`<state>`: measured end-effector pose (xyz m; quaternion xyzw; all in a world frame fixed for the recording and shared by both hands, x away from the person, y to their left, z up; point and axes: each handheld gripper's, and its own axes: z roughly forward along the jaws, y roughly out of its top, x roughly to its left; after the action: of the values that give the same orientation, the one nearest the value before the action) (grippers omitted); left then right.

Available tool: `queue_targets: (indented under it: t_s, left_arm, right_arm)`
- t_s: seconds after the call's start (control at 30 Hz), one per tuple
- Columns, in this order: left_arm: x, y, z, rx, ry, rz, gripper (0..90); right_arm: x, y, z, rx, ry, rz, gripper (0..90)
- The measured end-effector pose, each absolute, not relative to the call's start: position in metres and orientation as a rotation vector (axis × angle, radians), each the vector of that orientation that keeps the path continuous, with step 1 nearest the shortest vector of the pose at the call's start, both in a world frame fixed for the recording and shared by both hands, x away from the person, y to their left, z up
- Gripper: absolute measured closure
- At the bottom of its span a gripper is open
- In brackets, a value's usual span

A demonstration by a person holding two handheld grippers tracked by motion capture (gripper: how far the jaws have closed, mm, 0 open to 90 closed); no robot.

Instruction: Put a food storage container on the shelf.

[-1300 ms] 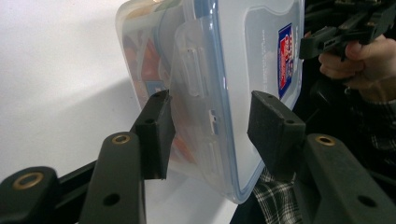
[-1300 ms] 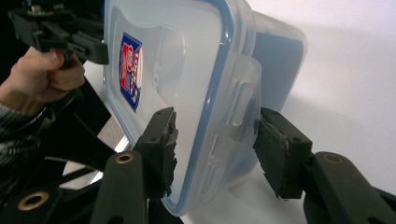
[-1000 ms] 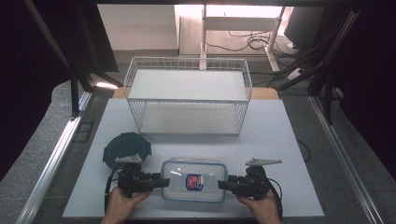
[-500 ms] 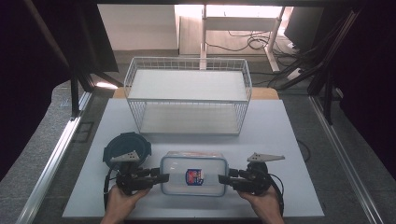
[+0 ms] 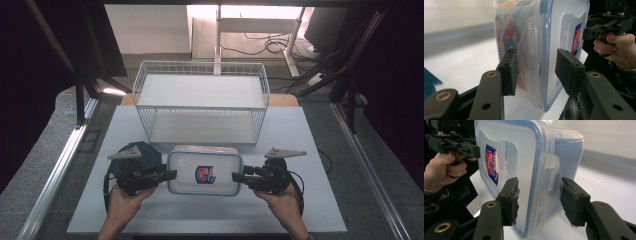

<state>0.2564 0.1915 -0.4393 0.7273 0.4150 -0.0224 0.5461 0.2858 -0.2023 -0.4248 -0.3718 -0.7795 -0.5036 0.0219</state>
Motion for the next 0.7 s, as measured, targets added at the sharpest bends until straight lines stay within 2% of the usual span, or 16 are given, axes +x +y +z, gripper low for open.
queue_targets:
  t_s: [0.7]
  left_arm:
    - [0.295,0.198,-0.376,1.692,0.961,0.011,53.9]
  right_arm:
    - [0.331,-0.195,-0.359,-1.096,-2.443,-1.659,49.4]
